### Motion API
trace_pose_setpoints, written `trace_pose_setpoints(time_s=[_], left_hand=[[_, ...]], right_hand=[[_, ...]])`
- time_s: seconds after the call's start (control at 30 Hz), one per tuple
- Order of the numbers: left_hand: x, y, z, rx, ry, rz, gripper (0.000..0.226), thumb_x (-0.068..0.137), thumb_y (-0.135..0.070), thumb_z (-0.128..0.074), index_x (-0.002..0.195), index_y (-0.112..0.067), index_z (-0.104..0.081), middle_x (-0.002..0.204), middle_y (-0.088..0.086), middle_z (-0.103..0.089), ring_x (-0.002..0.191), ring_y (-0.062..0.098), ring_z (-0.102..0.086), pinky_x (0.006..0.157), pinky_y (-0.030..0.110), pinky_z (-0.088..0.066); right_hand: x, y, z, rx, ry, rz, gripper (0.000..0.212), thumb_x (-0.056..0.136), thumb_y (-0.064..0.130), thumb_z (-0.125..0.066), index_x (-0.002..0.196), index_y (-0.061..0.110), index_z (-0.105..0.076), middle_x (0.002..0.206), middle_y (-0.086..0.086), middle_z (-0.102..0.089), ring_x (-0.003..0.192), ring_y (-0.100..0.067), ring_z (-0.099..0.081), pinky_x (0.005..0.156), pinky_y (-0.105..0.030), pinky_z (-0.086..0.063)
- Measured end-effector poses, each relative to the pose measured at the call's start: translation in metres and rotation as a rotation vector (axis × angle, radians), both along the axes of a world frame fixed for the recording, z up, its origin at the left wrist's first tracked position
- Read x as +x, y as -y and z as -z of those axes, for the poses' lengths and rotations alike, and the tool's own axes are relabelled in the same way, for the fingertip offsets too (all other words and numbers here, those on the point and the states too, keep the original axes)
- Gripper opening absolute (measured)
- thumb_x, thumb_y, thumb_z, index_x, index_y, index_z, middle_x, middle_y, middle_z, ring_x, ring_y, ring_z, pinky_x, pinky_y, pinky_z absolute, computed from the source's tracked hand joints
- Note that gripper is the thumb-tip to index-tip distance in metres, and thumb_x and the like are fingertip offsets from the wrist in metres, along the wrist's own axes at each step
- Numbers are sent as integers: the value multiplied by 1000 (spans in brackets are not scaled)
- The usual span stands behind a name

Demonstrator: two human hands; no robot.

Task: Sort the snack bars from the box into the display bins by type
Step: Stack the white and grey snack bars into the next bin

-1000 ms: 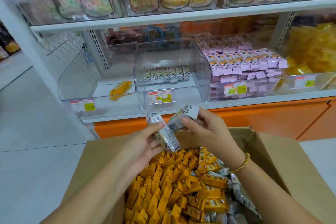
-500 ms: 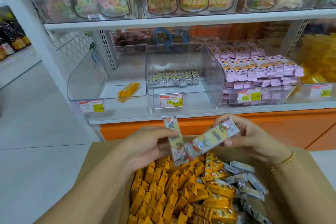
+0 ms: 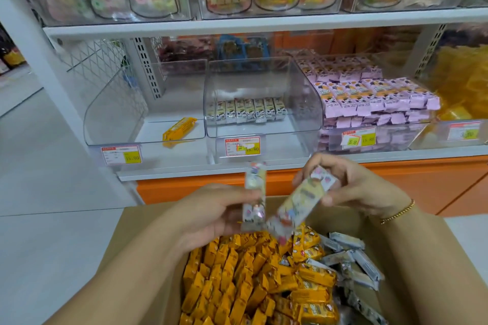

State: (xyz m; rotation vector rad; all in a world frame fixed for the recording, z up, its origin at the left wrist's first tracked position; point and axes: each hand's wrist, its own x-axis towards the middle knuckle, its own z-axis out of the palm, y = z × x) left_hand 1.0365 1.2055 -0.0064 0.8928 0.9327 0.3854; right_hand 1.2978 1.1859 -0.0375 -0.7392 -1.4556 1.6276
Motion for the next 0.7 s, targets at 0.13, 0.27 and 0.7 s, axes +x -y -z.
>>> trace_pose_setpoints(time_s=[0.13,0.27,0.7], left_hand=[[3,-9,3,-58,106,-214,38,68,-8,-63,105,-1,-59,104,23,-69,97,36,-66,78,41,-56],[15,-8,4,-54,216,-308,42,68,-9,-63,110,-3,-61,103,18,-71,88,28,-71,73,35,-59],[10,-31,-4,120,197,-424,35,66,-19,-68,99,-6,-67,94,15,-73,78,23,-72,63,26,-59]], right_hand=[[-22,-1,7,-2,-152,586,62,47,24,-94,92,14,-53,94,-8,-67,84,-19,-67,71,-21,-56],[-75,4,14,179,50,761,46,73,7,-74,113,25,-60,110,4,-63,93,-11,-64,75,-21,-54],[-97,-27,12,700,520,939,43,86,30,-63,129,30,-55,128,17,-57,121,3,-52,93,-10,-45]])
